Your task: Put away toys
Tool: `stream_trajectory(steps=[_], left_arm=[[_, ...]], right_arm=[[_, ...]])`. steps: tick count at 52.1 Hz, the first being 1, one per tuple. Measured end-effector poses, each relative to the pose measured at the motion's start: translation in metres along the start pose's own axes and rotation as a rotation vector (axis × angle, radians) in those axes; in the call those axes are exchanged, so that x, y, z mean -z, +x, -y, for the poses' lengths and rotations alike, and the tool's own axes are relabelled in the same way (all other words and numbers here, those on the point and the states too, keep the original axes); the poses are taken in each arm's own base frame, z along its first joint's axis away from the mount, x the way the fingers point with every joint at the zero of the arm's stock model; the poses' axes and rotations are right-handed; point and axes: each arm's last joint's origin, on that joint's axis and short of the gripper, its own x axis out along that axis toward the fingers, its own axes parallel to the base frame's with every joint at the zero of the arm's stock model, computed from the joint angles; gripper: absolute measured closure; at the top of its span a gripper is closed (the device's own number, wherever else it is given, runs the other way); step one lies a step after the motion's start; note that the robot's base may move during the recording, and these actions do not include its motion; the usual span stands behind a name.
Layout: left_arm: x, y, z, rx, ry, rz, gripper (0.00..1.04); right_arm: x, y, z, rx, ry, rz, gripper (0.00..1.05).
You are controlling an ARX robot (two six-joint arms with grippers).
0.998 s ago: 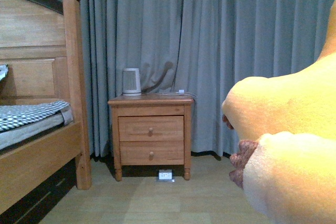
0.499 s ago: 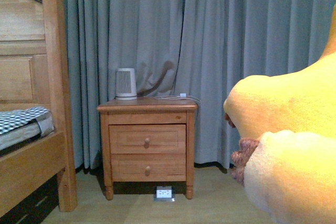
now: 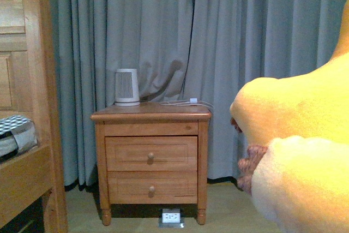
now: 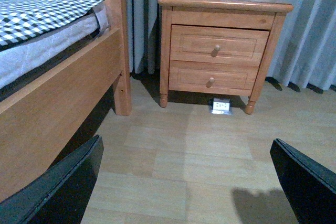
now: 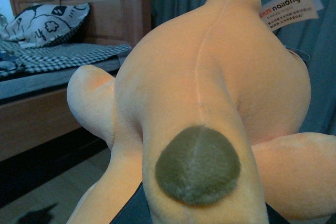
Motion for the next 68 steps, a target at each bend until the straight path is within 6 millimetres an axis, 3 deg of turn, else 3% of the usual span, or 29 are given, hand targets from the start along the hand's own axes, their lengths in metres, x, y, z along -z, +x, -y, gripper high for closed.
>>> stream_trajectory(steps=[68], left_arm=[[0.0000, 0.0000, -0.0001, -0.003, 0.000, 0.000, 0.06]], right_arm=[[0.0002, 0.0002, -0.0002, -0.006, 0.001, -0.002, 0.88]])
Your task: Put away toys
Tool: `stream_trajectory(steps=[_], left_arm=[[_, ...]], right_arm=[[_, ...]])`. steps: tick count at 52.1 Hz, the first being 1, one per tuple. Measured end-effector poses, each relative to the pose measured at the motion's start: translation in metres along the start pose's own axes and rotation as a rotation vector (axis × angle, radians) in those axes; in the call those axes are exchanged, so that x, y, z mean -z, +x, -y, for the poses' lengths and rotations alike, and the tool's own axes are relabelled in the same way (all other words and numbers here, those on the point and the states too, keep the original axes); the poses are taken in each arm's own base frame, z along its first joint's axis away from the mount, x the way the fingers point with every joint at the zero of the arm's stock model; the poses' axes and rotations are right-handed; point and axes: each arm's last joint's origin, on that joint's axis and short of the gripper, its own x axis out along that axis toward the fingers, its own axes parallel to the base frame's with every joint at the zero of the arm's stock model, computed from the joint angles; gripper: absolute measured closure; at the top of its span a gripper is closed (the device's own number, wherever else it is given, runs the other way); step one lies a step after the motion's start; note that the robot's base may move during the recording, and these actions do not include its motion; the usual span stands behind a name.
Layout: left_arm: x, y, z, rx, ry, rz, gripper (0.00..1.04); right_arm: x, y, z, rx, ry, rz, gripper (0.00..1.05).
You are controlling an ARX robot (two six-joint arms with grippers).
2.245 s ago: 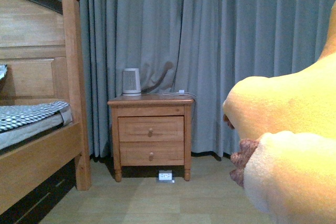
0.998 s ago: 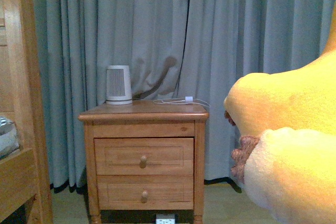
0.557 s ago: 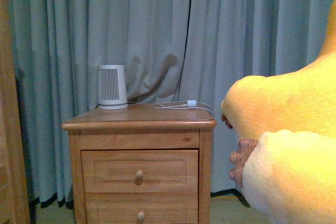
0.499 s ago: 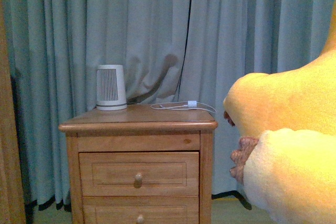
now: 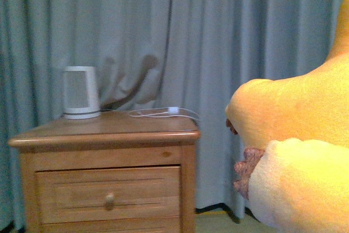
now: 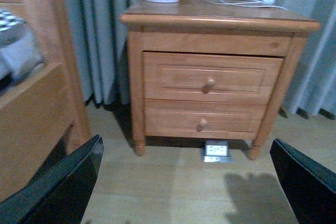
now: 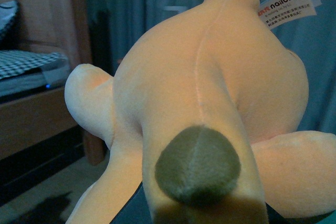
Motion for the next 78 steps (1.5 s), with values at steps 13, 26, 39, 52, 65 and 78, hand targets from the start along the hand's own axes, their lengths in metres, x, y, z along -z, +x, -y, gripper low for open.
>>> stream_trajectory(steps=[13, 26, 39, 52, 65, 78], left_arm=[[-0.0001, 0.0000, 0.0002, 0.004, 0.000, 0.000, 0.06], [-0.0001, 0.0000, 0.0001, 0.003, 0.000, 0.000, 0.06], [-0.0001, 0.0000, 0.0001, 0.003, 0.000, 0.000, 0.06], [-0.0002, 0.0000, 0.0001, 0.004, 0.000, 0.001, 0.06], [-0.0001, 0.0000, 0.0001, 0.003, 0.000, 0.000, 0.06], [-0.0002, 0.0000, 0.0001, 0.003, 0.000, 0.001, 0.06]], right_arm=[[-0.0001, 0.0000, 0.0003, 0.010, -0.001, 0.001, 0.88], [-0.0001, -0.0001, 0.0001, 0.004, -0.001, 0.001, 0.88], [-0.0001, -0.0001, 0.0002, 0.009, -0.001, 0.001, 0.88], [-0.0001, -0.0001, 0.0002, 0.009, 0.000, 0.002, 0.88], [0.0000, -0.0001, 0.0002, 0.009, -0.001, 0.001, 0.88], [0.0003, -0.0001, 0.0002, 0.008, 0.000, 0.000, 0.88]])
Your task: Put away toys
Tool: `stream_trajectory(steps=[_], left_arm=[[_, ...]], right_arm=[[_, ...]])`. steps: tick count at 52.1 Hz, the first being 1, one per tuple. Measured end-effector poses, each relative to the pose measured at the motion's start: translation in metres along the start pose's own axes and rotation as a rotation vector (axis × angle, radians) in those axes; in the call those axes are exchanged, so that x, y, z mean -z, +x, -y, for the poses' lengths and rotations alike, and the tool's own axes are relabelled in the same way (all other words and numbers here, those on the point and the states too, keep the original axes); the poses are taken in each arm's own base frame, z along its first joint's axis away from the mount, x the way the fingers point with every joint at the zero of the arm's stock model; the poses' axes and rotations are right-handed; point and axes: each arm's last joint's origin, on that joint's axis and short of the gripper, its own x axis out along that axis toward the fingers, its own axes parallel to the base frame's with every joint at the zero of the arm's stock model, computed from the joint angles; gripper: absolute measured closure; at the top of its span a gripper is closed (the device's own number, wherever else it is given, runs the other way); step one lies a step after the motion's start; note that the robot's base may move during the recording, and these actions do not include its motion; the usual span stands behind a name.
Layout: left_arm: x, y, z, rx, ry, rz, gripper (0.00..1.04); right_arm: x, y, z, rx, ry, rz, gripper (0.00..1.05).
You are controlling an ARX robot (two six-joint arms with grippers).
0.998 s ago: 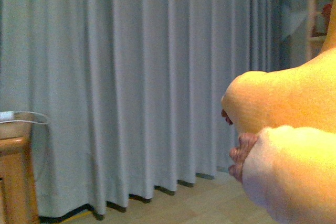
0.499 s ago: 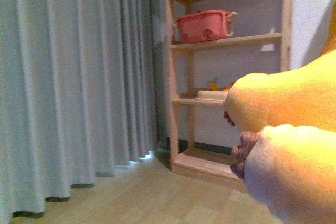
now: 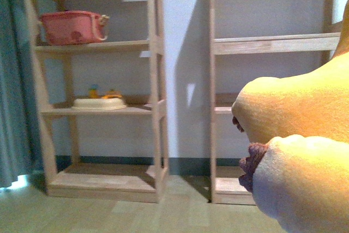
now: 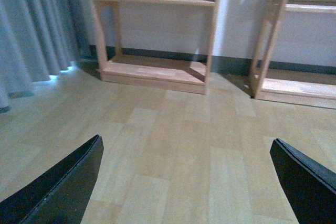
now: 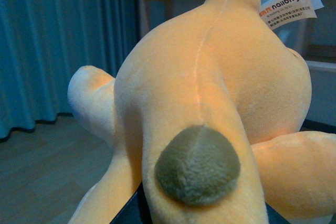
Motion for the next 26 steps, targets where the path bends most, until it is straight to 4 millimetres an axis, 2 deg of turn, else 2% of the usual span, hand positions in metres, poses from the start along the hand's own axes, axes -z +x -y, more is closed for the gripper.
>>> stream_trajectory(steps=[26], left_arm=[[0.0000, 0.0000, 0.0001, 0.001, 0.000, 0.000, 0.06]], right_arm=[[-0.0001, -0.0001, -0.0003, -0.008, -0.001, 0.001, 0.88]])
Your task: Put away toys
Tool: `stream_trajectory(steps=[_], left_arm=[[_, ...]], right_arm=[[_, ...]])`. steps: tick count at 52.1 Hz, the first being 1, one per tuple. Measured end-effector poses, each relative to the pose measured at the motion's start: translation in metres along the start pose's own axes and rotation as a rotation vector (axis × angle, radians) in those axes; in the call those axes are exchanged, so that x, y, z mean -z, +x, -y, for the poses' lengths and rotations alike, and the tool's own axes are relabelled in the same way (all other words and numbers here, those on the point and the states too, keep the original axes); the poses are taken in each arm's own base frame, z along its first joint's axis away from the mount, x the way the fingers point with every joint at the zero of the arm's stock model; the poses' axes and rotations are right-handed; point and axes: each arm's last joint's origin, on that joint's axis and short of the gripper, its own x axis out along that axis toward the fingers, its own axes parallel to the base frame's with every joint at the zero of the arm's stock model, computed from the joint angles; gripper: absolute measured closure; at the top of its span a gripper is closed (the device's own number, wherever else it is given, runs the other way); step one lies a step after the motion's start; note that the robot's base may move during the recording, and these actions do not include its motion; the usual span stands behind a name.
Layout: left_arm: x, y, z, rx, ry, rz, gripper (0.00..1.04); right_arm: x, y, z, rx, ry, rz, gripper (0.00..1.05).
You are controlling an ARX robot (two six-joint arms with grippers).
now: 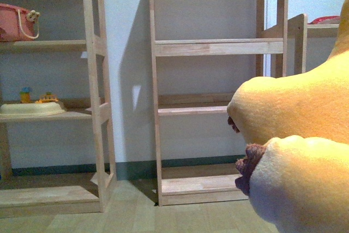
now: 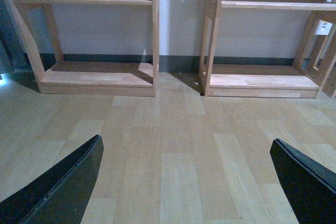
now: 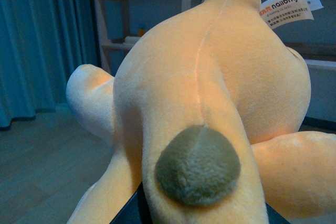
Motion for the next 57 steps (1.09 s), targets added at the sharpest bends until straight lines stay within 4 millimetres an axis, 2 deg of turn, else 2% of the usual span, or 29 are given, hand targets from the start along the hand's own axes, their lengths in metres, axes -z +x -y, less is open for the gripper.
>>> stream_trajectory(steps=[57], left_arm=[[-0.0001, 0.0000, 0.0000, 0.000, 0.000, 0.001, 0.06]], right_arm=[[0.0000, 0.0000, 0.0001, 0.005, 0.000, 0.000, 0.88]])
